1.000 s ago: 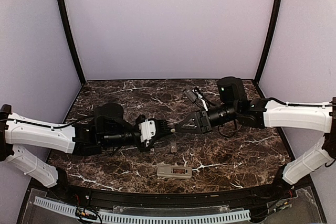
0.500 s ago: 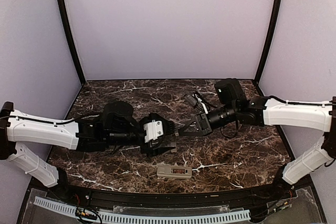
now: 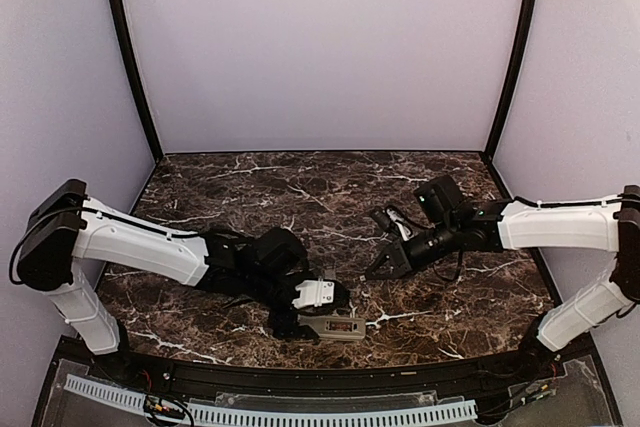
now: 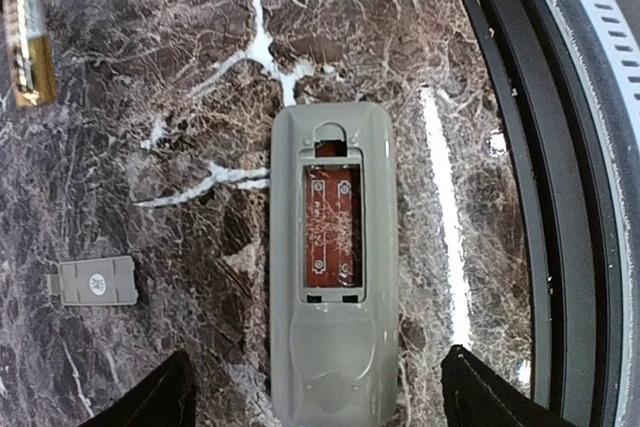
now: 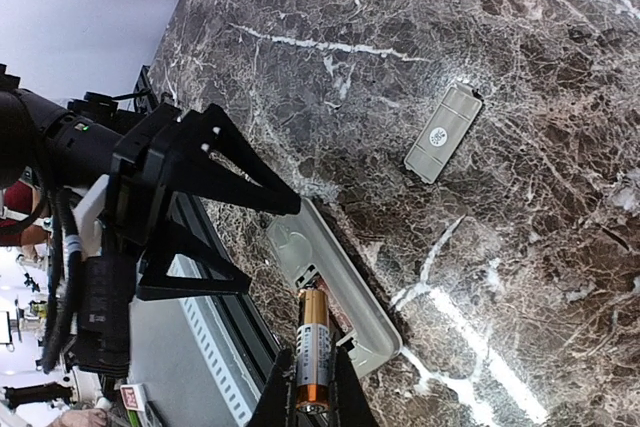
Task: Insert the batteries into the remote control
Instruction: Move the remote control without batteries to the center of the board.
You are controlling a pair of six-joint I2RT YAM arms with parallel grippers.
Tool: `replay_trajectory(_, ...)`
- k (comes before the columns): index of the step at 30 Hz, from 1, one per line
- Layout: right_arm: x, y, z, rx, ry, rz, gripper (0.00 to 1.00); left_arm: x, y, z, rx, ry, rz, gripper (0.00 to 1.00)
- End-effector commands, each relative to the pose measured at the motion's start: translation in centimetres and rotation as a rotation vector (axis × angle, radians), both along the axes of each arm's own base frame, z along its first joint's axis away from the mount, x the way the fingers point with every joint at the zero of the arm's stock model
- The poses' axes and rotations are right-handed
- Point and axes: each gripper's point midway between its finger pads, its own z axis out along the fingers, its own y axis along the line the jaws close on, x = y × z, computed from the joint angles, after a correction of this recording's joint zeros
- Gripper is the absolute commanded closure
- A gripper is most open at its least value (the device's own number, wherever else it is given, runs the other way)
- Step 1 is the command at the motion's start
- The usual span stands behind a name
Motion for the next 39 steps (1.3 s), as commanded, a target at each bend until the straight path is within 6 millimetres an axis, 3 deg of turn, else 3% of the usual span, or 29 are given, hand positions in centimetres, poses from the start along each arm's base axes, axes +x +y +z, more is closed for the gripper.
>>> replay_trajectory(1, 0.4, -0.3, -0.6, -0.009, -0.025, -0.010, 1.00, 0.1, -0.5, -1.3, 0.052, 0.035, 0.003, 0.16)
replay_trajectory(7, 0.4, -0.9, -1.0, -0.022, -0.030, -0.023, 1.00, 0.5, -0.2, -4.1, 0.148, 0.053, 0.017, 0.23)
replay_trajectory(16, 0.4, -1.3, -1.4, -0.028, -0.025, -0.034, 1.00, 0.8, 0.2, -5.0, 0.170, 0.072, 0.086, 0.51)
replay_trajectory(21, 0.5, -1.1, -1.5, -0.023, -0.011, -0.038, 1.00, 1.9, 0.4, -5.4, 0.175, 0.072, 0.205, 0.61)
replay_trajectory(28, 0.2, -0.4, -2.4, -0.008, 0.041, -0.018, 1.00, 3.5, 0.2, -6.0, 0.178, 0.034, 0.372, 0.58)
replay_trajectory(33, 0.0, -0.5, -3.4, -0.029, 0.069, -0.008, 1.00, 2.8, -0.1, -6.3, 0.190, 0.011, 0.362, 0.41)
replay_trajectory(39, -0.7, -0.4, -4.1, -0.037, 0.097, 0.002, 1.00, 1.6, 0.9, -5.8, 0.175, 0.041, 0.337, 0.32)
